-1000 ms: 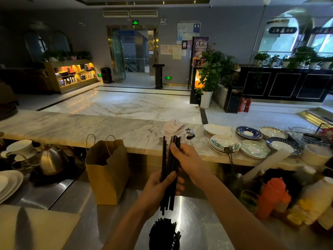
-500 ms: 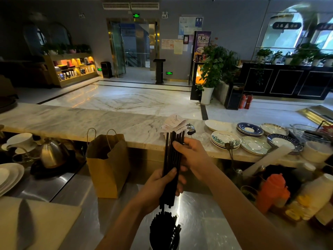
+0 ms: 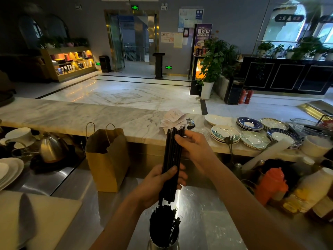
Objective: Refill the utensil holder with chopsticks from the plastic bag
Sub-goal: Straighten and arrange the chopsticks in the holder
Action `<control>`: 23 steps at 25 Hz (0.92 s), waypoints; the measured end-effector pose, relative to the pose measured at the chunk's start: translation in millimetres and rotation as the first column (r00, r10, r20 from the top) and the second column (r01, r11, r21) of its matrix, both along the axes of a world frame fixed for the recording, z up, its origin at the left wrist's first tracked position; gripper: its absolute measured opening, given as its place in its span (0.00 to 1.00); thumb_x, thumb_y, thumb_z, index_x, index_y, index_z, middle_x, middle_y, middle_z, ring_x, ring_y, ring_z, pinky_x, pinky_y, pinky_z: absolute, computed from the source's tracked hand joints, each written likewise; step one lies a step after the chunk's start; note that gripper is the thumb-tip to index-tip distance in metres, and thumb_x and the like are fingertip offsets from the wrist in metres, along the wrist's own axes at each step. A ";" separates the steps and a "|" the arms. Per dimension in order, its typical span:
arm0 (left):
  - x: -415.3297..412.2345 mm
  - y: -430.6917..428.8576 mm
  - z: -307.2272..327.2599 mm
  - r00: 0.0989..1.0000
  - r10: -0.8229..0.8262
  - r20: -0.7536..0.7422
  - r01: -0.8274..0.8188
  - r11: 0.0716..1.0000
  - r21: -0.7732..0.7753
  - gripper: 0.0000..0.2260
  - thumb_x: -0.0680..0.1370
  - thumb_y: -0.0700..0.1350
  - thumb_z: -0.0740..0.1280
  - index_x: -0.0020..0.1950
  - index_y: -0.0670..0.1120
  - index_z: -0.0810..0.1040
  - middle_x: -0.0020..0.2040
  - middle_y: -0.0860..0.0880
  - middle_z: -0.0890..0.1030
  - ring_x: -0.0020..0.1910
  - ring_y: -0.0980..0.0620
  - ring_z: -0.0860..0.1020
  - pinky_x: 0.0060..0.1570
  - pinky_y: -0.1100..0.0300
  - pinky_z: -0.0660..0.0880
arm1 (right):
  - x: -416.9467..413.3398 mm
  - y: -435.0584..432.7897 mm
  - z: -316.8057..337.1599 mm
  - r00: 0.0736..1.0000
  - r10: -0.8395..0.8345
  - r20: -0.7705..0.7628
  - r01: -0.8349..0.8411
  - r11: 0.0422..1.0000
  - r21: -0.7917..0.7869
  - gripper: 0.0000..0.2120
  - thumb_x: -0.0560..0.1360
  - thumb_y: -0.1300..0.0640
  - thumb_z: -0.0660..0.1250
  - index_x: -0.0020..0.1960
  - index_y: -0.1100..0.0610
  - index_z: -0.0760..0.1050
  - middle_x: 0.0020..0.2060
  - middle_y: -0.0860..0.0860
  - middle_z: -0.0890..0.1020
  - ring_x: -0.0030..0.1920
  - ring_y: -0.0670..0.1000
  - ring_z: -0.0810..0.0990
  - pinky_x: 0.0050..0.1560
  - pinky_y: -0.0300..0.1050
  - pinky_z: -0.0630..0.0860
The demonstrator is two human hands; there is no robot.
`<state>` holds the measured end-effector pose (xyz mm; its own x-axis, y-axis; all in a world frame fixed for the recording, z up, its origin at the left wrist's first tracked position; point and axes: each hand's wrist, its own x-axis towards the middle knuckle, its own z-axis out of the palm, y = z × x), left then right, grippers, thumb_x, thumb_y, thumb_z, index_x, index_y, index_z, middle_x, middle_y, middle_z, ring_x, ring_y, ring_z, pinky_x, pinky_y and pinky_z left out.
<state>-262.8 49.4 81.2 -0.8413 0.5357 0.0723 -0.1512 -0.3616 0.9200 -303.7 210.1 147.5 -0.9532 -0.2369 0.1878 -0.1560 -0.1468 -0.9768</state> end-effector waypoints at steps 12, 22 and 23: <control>-11.9 -5.0 -2.2 0.959 0.235 0.157 -0.253 0.961 0.109 0.13 0.78 0.43 0.63 0.59 0.38 0.77 0.49 0.41 0.85 0.49 0.46 0.84 0.46 0.58 0.80 | 21.0 1.3 -28.7 0.914 -0.210 -0.346 0.329 0.883 0.333 0.11 0.78 0.58 0.67 0.60 0.52 0.75 0.48 0.46 0.82 0.49 0.41 0.81 0.48 0.31 0.76; 7.6 1.8 -1.6 1.000 -0.003 0.010 0.003 1.000 0.009 0.10 0.80 0.46 0.63 0.56 0.44 0.81 0.48 0.43 0.83 0.50 0.46 0.83 0.50 0.56 0.79 | 6.8 0.8 9.5 0.944 -0.242 -0.226 0.264 0.962 0.073 0.08 0.76 0.63 0.70 0.53 0.55 0.81 0.40 0.51 0.86 0.44 0.48 0.86 0.41 0.36 0.80; 7.7 0.9 -1.1 1.000 -0.006 0.004 0.006 1.000 0.005 0.10 0.80 0.46 0.63 0.56 0.44 0.81 0.48 0.43 0.83 0.50 0.46 0.83 0.50 0.57 0.79 | 6.5 3.0 9.5 0.946 -0.241 -0.217 0.261 0.963 0.069 0.07 0.75 0.63 0.70 0.52 0.55 0.81 0.40 0.51 0.86 0.43 0.48 0.86 0.40 0.36 0.80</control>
